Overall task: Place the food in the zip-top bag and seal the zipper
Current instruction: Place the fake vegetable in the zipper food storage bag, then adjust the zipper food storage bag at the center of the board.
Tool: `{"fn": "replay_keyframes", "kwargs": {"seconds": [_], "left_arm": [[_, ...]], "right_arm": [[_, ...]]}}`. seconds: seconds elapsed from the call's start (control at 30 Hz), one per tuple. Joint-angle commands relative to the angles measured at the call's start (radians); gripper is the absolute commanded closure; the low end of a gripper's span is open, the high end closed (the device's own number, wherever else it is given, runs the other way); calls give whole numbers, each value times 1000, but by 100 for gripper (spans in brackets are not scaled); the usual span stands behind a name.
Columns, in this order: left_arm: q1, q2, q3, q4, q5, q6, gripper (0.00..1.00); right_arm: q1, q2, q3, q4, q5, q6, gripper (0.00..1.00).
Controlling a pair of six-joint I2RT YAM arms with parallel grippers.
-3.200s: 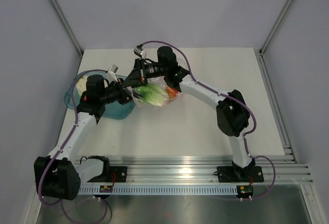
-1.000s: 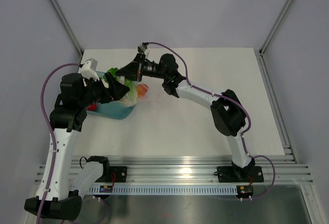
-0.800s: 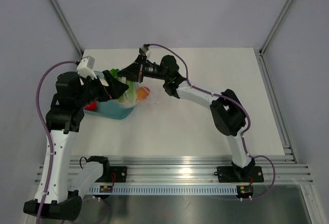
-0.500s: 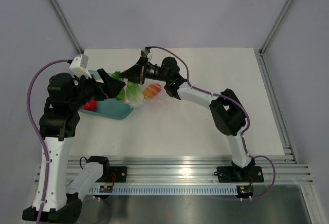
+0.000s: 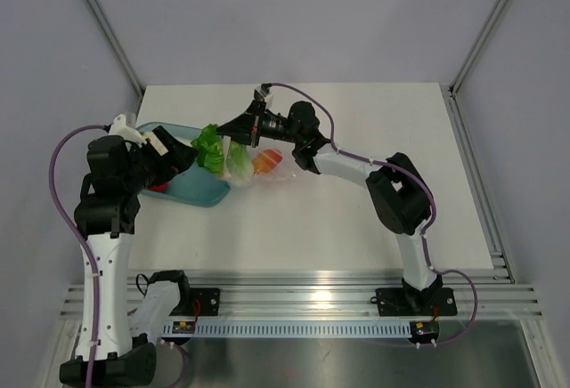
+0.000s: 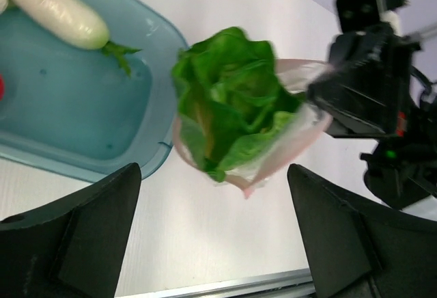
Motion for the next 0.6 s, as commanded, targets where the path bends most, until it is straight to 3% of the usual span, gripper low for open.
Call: {"fn": "replay_keyframes", "kwargs": {"seconds": [0.0, 0.2, 0.33, 0.47, 0.57], "left_arm": [[40, -38, -35, 22, -29, -65, 13], [89, -44, -94, 48, -59, -155, 18], [143, -16, -219, 149, 79, -246, 25], [154, 21, -364, 362, 303, -352, 33], [154, 47, -415, 457, 371, -395, 34]], "right_arm": [[-22, -106, -5, 104, -8, 9, 100], [-48, -140, -38, 130, -19, 21, 100], [-62, -161, -55, 163, -39, 36, 100], [-76, -175, -58, 202, -74, 64, 100], [-80, -184, -45, 209, -95, 67, 100]]}}
